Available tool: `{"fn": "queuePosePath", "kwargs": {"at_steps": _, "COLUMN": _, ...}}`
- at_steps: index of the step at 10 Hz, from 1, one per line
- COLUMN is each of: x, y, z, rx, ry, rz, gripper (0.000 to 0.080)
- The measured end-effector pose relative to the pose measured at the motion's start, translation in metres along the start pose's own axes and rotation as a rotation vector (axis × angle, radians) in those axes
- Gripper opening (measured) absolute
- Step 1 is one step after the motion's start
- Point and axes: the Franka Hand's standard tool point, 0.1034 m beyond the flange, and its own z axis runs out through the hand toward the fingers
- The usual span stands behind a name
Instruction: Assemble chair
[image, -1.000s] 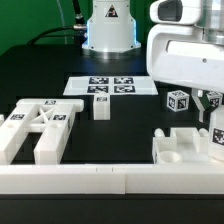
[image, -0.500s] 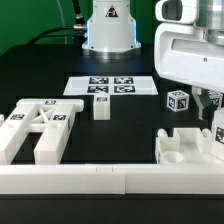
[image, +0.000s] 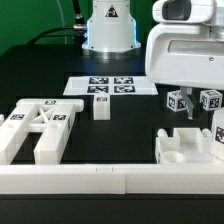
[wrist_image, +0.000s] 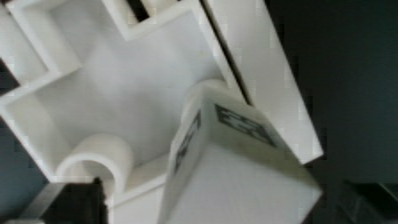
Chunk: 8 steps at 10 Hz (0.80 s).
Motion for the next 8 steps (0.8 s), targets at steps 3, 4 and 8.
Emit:
{"fn": "queuePosePath", "kwargs": {"at_steps": 3, "x": -0.0010, "y": -0.0013, "z": 0.0003, "rx": 0.001, "ry": -0.001, "rz": -0.271, "gripper": 0.0649}}
{"fn": "queuePosePath", "kwargs": {"at_steps": 4, "x": -0.0005, "y": -0.0006, "z": 0.0004, "rx": 0.001, "ry": 0.000, "rz": -0.367, "gripper": 0.0649}}
{"fn": "queuePosePath", "kwargs": {"at_steps": 8, "x": 0.0016, "y": 0.0023, "z": 0.0005, "rx": 0.000, "ry": 0.000, "rz": -0.629, "gripper": 0.0649}}
